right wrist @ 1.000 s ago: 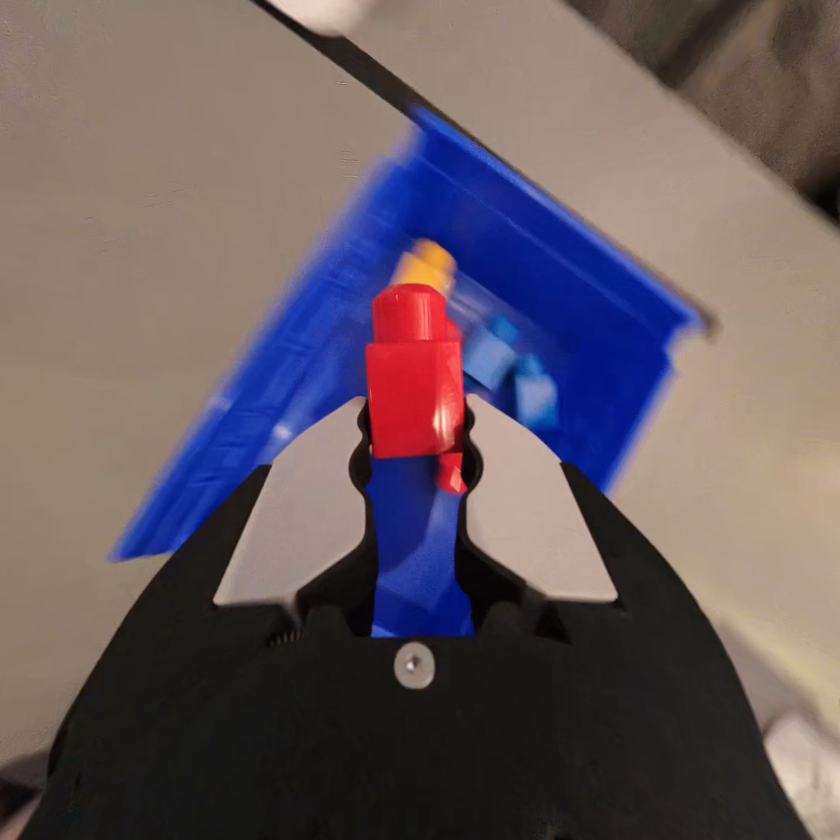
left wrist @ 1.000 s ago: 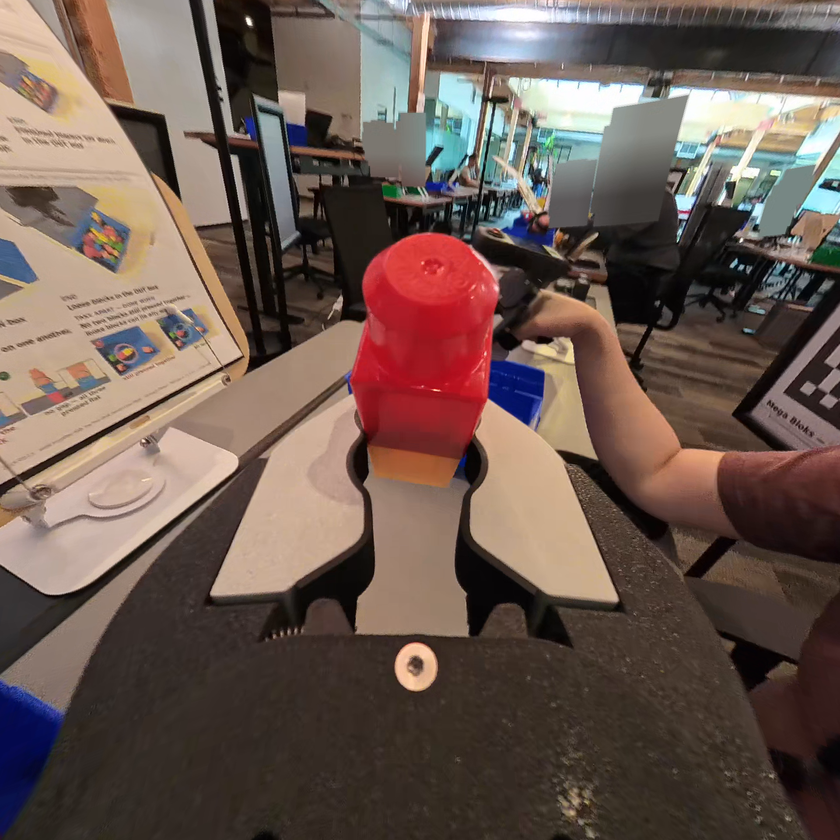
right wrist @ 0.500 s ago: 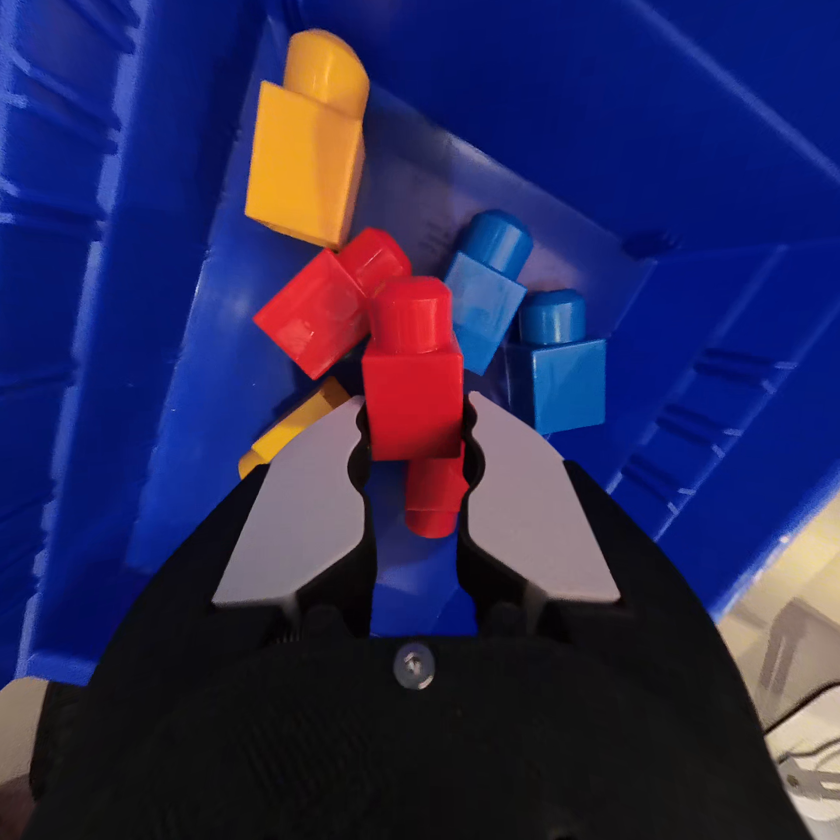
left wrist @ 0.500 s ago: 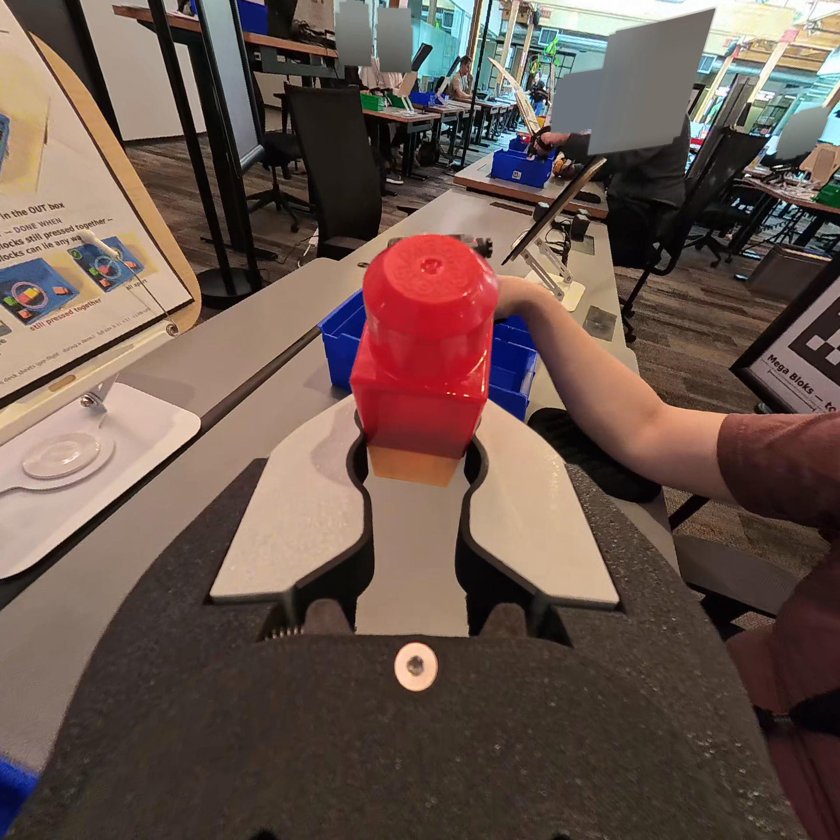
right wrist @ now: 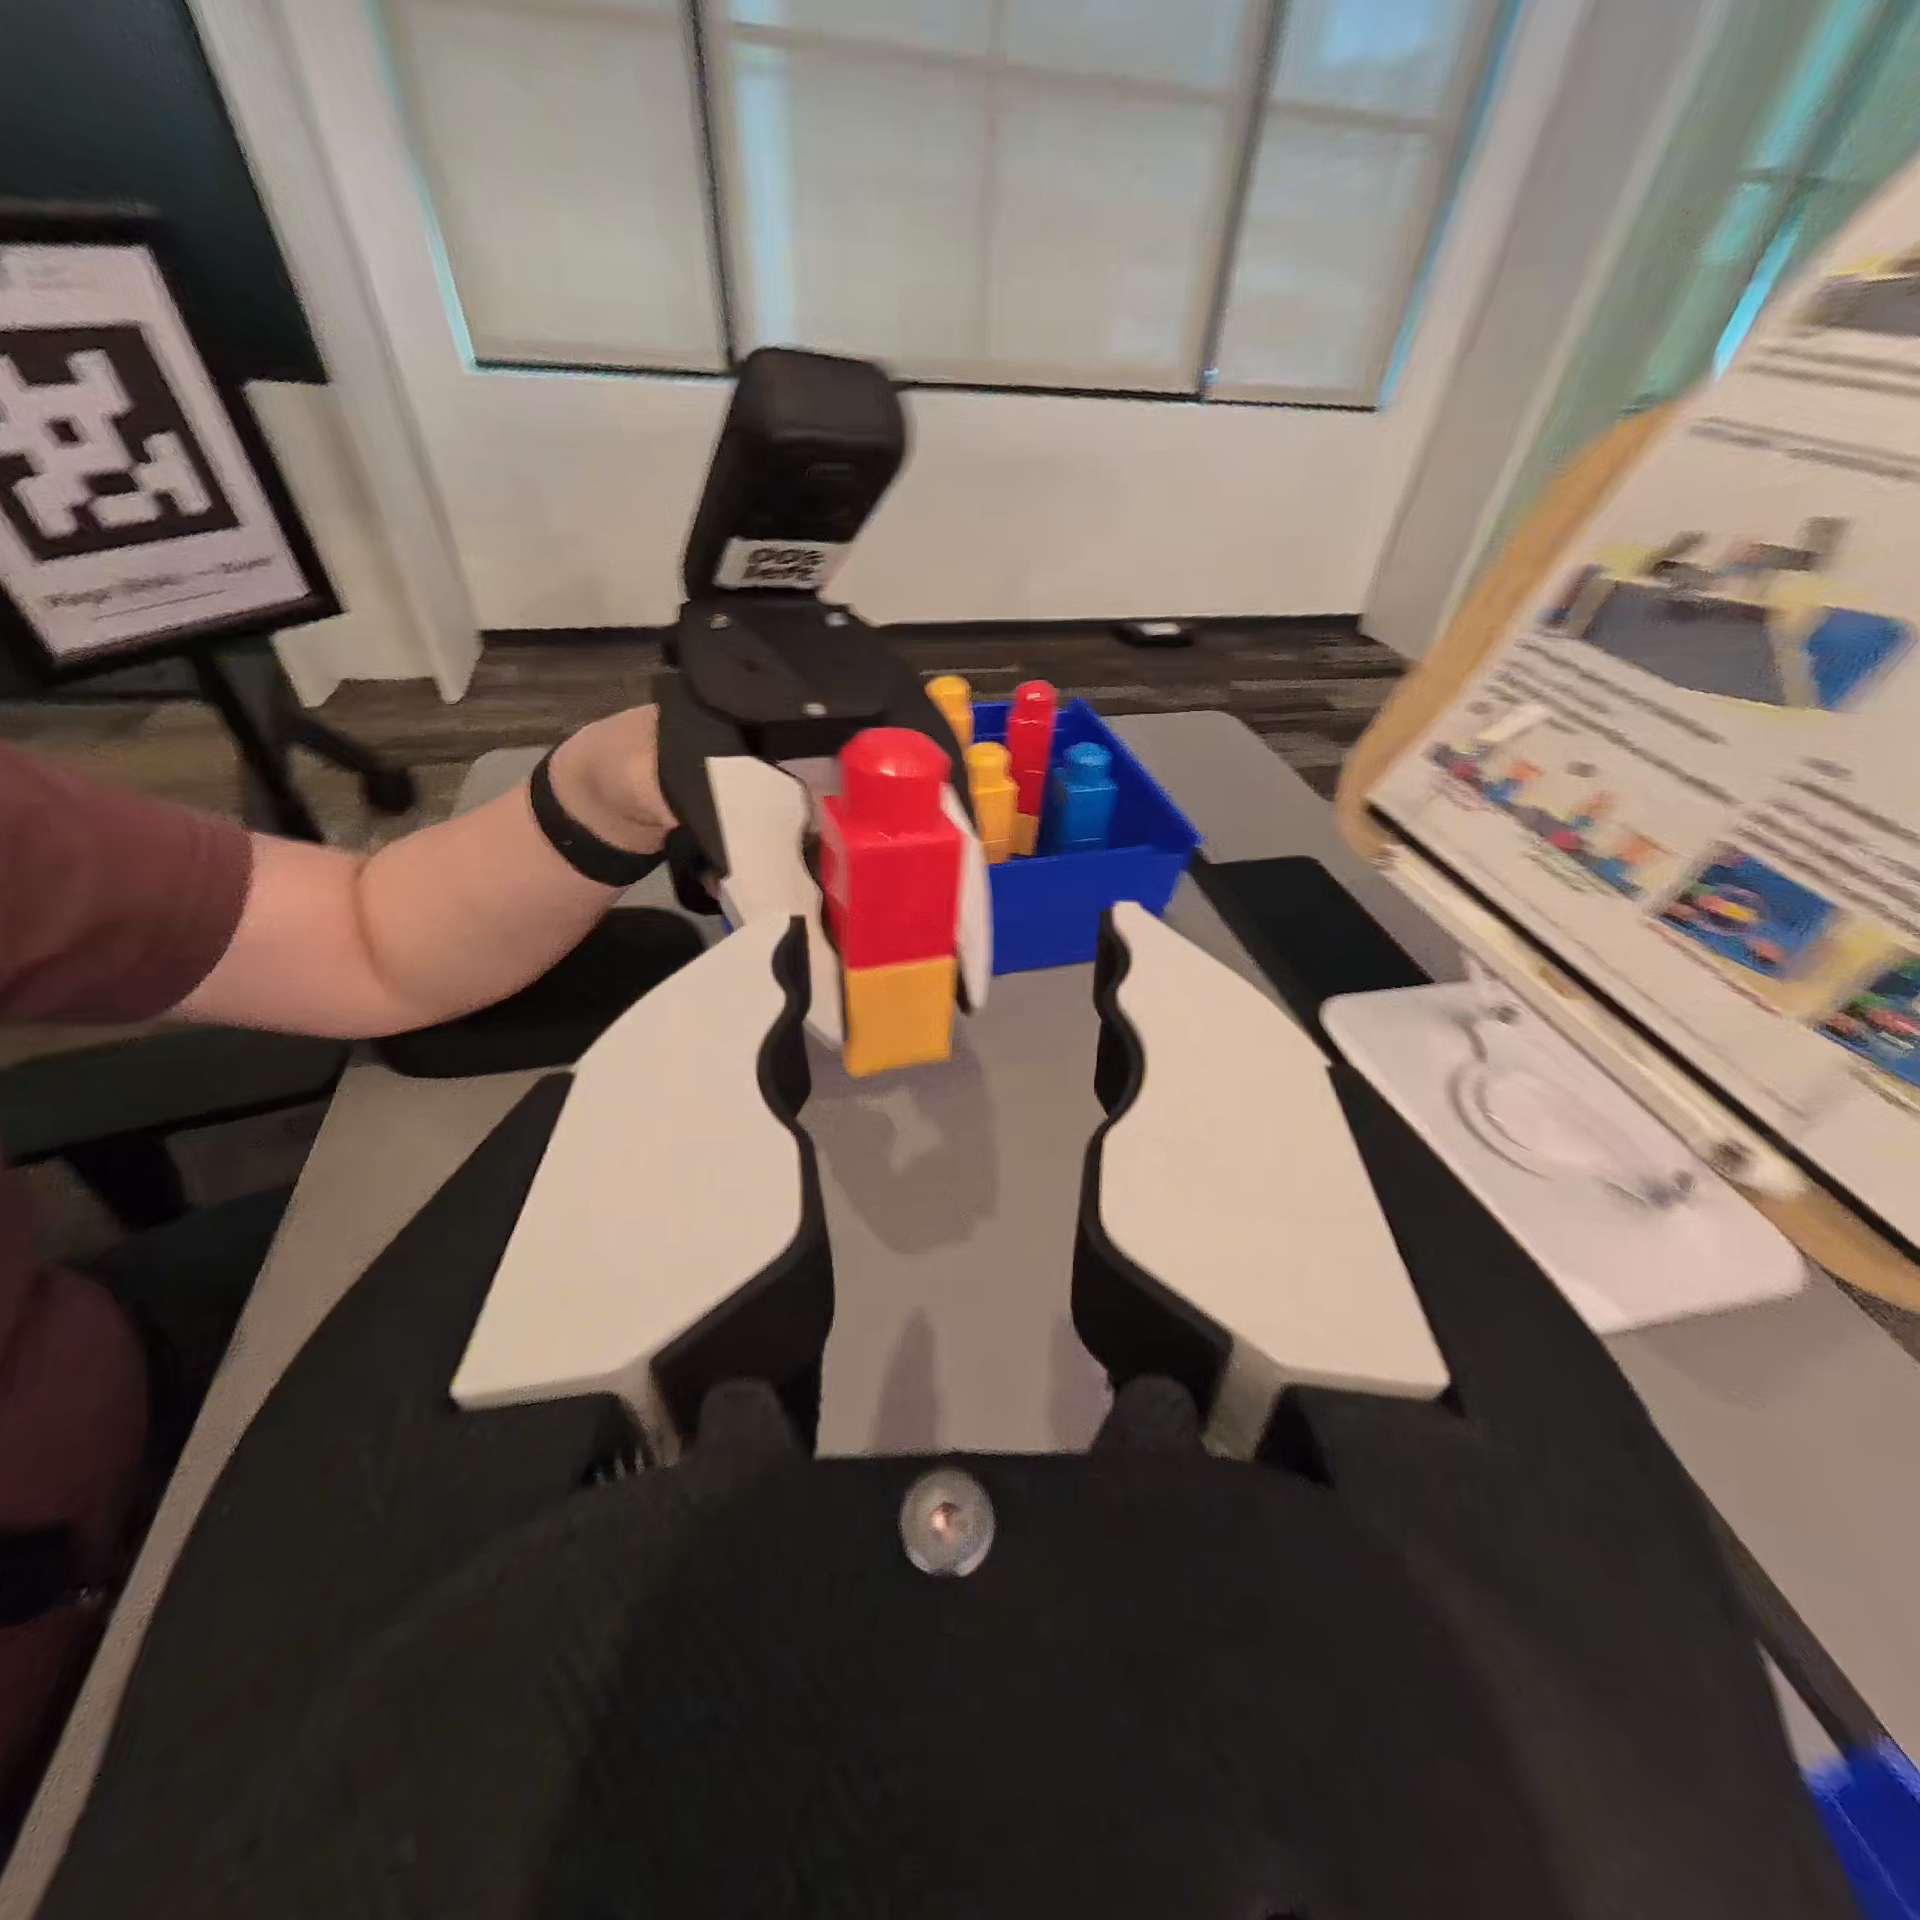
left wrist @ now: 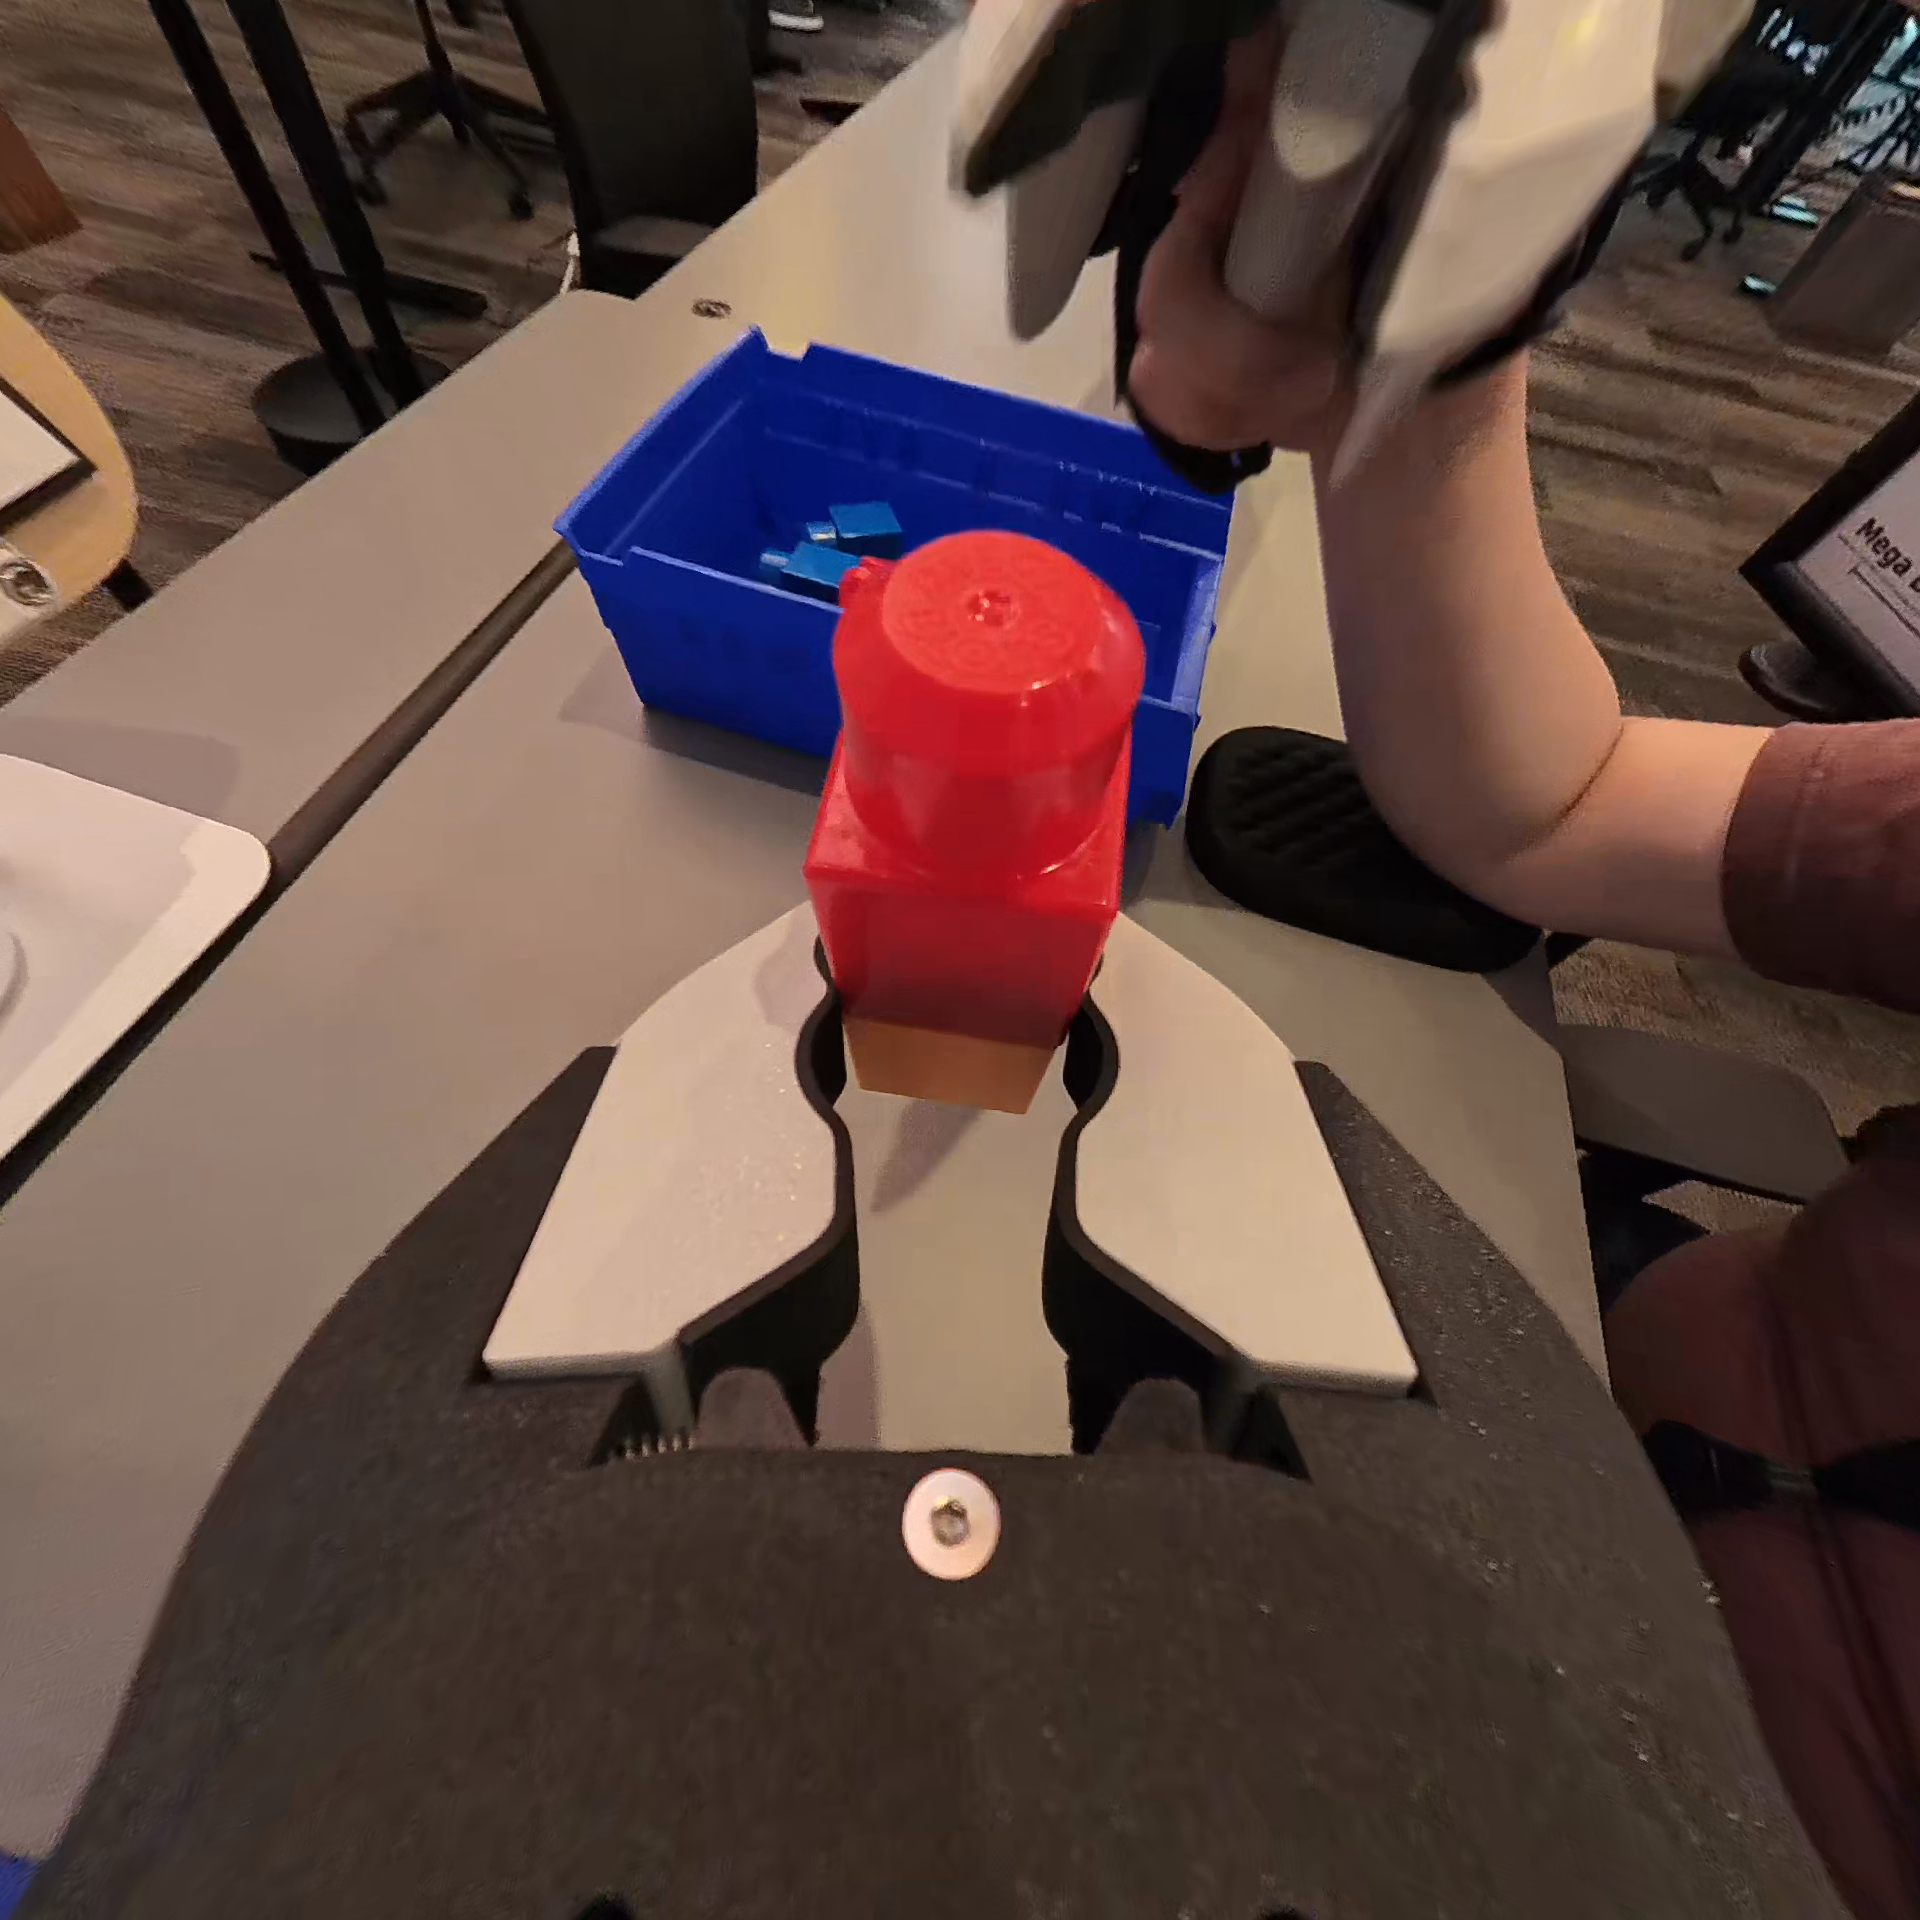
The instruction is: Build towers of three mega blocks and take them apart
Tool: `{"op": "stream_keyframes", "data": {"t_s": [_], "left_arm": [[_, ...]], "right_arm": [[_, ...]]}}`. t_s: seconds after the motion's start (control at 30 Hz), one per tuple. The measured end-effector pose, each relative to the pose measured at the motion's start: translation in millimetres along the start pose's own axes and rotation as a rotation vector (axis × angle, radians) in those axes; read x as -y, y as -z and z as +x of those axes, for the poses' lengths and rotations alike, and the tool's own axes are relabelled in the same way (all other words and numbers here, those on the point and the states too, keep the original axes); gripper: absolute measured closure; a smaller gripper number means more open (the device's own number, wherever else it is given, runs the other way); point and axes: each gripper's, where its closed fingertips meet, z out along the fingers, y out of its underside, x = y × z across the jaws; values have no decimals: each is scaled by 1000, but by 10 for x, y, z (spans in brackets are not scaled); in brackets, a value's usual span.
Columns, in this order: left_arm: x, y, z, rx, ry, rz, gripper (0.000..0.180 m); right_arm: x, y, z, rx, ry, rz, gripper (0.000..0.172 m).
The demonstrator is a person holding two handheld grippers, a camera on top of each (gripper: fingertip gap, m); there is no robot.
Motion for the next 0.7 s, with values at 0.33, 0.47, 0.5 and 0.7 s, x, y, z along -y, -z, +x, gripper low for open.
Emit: {"op": "stream_keyframes", "data": {"t_s": [0.33, 0.47, 0.5, 0.7], "left_arm": [[-113, -117, 130, -59, -13, -73, 141], [-90, -155, 118, -75, 19, -45, 141], [-108, -177, 114, -77, 20, -53, 140], [64, -224, 127, -91, 34, 69, 144]], "right_arm": [[-445, -615, -224, 172, -88, -127, 136], [-321, -559, -159, 158, -131, -43, 136], [-297, -534, -138, 158, -149, -27, 136], [-209, -403, -28, 195, -249, 59, 136]]}}
